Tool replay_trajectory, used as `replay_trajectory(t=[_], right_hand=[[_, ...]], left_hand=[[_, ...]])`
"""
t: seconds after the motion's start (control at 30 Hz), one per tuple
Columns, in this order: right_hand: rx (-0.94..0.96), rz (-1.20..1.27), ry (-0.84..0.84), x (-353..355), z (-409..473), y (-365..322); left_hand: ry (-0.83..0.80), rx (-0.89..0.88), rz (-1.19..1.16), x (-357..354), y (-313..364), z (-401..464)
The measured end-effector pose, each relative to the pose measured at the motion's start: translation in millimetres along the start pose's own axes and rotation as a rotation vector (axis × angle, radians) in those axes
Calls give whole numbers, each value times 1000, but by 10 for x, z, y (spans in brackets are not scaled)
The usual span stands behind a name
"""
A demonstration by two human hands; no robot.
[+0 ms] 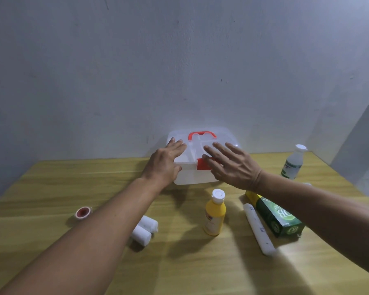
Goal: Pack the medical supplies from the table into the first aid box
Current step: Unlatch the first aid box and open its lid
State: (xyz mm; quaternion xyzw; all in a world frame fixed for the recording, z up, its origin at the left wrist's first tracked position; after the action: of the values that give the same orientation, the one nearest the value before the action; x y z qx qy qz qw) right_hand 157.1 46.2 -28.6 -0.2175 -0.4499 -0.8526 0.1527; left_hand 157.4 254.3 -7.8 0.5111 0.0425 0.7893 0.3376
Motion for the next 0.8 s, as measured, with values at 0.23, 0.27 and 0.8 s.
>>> replay_trajectory(t=[0.23, 0.27, 0.8], right_hand=[[39, 24, -9, -15, 148, 72], [39, 4, -1, -20, 131, 36], [-56, 92, -74, -66, -71, 159]], left_hand=[[14, -8, -12, -20, -39, 10], [16, -10, -10, -24, -36, 8], [10, -12, -41, -19, -58, 8]])
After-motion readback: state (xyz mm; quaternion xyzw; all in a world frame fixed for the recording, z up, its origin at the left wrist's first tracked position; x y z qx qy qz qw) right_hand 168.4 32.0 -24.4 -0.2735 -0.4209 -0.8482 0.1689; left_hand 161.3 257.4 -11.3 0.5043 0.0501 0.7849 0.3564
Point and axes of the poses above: each hand's wrist, its own z-axis towards the middle knuckle, its own x-axis out of the back of the hand, y = z × x, the point moved 3 cm from there along z, towards the middle knuckle, and after that the axes turned 1 degree about x, right-handed, at the moved point
